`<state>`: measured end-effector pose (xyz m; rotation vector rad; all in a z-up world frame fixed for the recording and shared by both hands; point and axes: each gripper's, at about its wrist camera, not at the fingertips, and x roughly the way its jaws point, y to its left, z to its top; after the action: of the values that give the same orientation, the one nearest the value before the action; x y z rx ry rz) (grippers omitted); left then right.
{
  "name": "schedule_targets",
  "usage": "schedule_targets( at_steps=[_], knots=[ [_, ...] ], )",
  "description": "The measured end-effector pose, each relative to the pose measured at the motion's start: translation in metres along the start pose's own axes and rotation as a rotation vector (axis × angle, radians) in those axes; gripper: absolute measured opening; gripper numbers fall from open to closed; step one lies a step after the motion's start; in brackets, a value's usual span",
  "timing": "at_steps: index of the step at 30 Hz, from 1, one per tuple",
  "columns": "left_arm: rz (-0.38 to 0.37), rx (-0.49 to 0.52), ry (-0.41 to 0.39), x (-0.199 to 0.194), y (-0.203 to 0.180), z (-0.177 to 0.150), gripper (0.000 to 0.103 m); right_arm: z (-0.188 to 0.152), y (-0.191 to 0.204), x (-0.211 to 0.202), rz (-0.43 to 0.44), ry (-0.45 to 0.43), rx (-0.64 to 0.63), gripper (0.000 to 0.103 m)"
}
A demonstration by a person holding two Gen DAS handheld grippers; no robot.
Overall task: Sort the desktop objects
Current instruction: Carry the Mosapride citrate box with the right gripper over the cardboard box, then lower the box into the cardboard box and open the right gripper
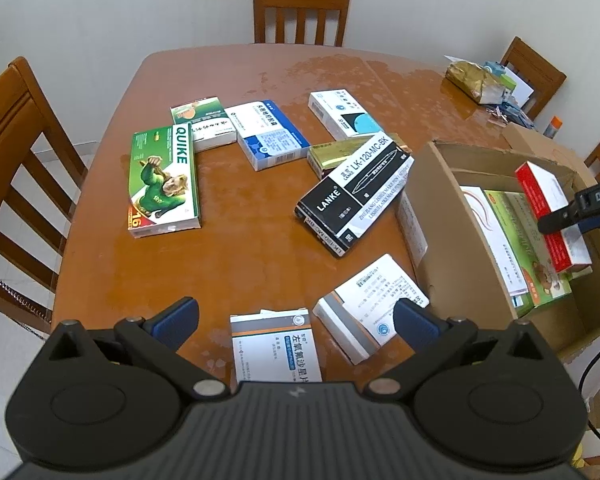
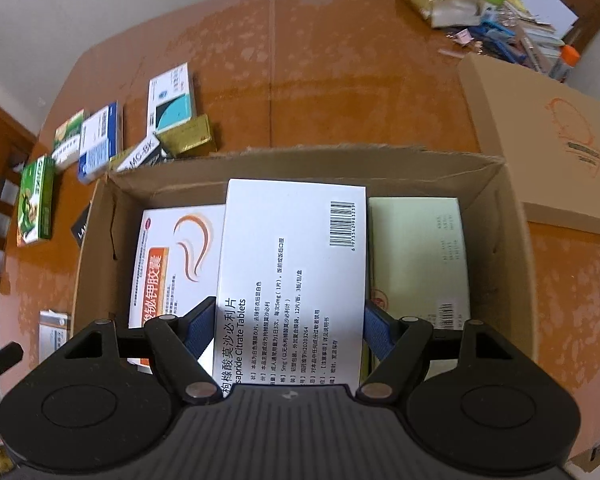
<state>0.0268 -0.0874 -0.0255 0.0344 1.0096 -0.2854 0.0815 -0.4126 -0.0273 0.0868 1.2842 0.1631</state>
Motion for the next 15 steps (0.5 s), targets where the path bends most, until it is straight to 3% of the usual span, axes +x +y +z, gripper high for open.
schedule_targets(
  at_steps=[15],
  knots=[
    [0.025, -0.024, 0.005, 0.003, 0.005, 0.001, 0.103, 0.009, 0.010, 0.026, -0.024, 0.053, -0.048, 0.079]
  ],
)
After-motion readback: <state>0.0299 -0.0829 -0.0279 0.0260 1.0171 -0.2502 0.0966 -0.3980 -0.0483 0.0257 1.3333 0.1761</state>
